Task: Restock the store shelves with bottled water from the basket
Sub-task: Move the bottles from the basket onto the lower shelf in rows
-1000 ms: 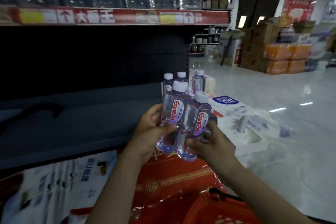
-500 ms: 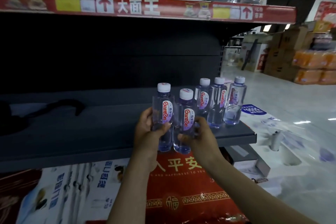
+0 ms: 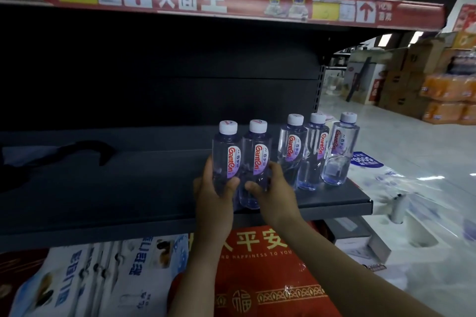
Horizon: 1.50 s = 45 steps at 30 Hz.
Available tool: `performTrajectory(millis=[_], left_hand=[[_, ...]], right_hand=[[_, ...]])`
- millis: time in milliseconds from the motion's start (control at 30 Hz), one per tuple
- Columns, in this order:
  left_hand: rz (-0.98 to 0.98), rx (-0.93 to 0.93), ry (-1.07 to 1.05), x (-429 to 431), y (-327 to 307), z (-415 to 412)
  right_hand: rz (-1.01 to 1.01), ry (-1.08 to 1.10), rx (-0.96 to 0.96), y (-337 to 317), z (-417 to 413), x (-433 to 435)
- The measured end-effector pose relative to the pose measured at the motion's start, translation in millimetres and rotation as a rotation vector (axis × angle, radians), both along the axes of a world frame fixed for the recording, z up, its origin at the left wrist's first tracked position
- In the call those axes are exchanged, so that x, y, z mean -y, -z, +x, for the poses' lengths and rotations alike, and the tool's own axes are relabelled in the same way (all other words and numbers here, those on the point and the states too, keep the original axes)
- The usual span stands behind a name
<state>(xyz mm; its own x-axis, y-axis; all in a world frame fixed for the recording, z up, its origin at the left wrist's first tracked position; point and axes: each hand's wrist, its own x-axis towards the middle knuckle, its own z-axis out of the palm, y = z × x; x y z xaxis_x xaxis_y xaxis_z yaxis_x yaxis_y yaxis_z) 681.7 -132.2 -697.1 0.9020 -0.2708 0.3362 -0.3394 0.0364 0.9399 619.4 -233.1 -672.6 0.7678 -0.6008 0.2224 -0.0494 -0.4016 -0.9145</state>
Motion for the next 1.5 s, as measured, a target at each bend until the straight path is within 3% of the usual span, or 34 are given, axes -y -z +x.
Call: performTrajectory(millis=[333,667,800,1000,1167,1333,1500], left_hand=[[0.242,0.037,-0.097,-4.1,11.3,6.7],[0.300,0.047,-0.192,19.7,15.1,13.2],[0.369,0.066,-0.180,27.7,18.0,18.1],[0.528,0.019,-0.190,28.6,14.1,13.4],[0.672,0.173,-0.251,15.2,13.4,-30.1],[0.873,0.358,-0.055,21.7,21.0,-92.9],[1.003,0.561,0.074,35.4,34.0,-151.7]], right_hand=[[-0.205,0.074,-0.079,17.2,-7.3,6.7],[-0.206,0.195,-0.142,19.2,11.1,7.5],[-0.257,0.226,-0.235,16.3,16.0,8.8],[-0.241,0.163,-0.227,17.0,8.3,9.7],[-0.415,0.050,-0.216,21.9,-33.4,11.9],[-0.615,0.099,-0.384,42.3,-109.7,26.0],[-0.612,0.234,-0.545,69.5,-210.3,53.3]])
